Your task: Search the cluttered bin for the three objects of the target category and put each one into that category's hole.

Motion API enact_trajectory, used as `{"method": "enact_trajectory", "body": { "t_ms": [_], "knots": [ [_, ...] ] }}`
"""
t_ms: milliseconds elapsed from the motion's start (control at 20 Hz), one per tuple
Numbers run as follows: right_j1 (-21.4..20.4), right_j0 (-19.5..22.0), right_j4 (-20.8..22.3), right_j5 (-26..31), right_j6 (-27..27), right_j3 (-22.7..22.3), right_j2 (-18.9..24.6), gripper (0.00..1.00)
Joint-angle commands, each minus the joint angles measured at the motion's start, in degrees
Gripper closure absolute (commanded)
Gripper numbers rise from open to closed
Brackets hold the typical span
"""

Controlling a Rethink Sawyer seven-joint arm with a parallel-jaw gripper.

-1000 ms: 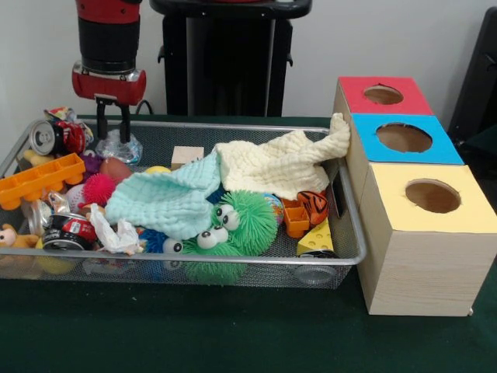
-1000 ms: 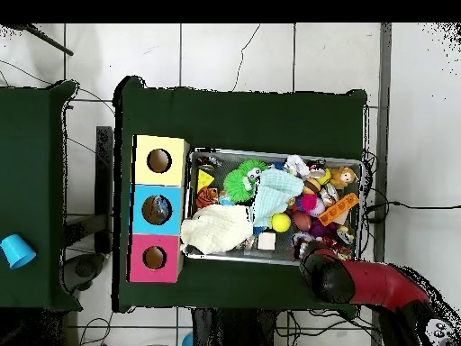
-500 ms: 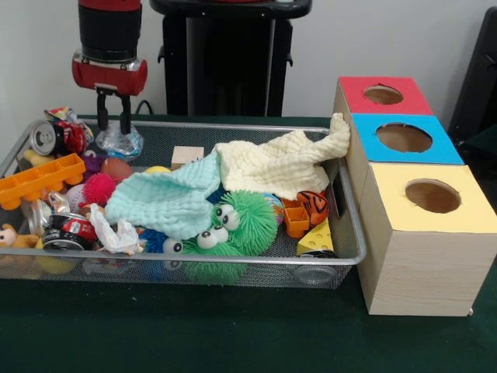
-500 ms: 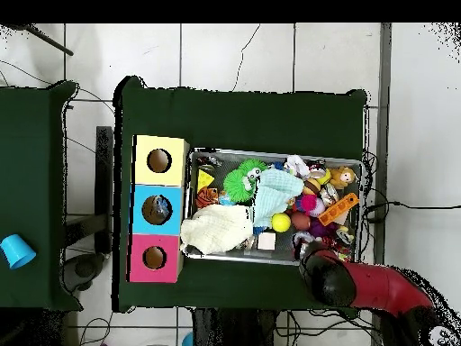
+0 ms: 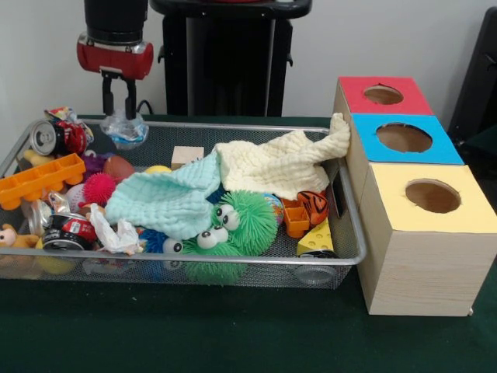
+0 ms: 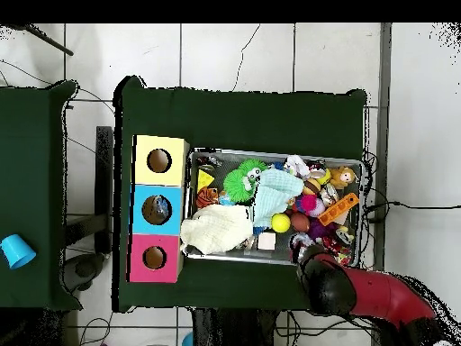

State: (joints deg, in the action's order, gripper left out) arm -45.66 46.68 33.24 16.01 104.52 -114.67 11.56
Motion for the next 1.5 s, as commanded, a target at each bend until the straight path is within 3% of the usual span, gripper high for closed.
{"method": "enact_trajectory", "body": {
  "t_ms": [50,600,1500],
  "knots": [
    [-3.6,-0.6,-4.0,7.8,-0.9,-3.8,6.3,1.00],
    [-6.6,-0.4,-6.7,10.1,-1.4,-5.5,7.6,1.00],
    [-9.7,-4.6,-11.6,12.0,0.7,-6.8,6.9,1.00]
  ]
}}
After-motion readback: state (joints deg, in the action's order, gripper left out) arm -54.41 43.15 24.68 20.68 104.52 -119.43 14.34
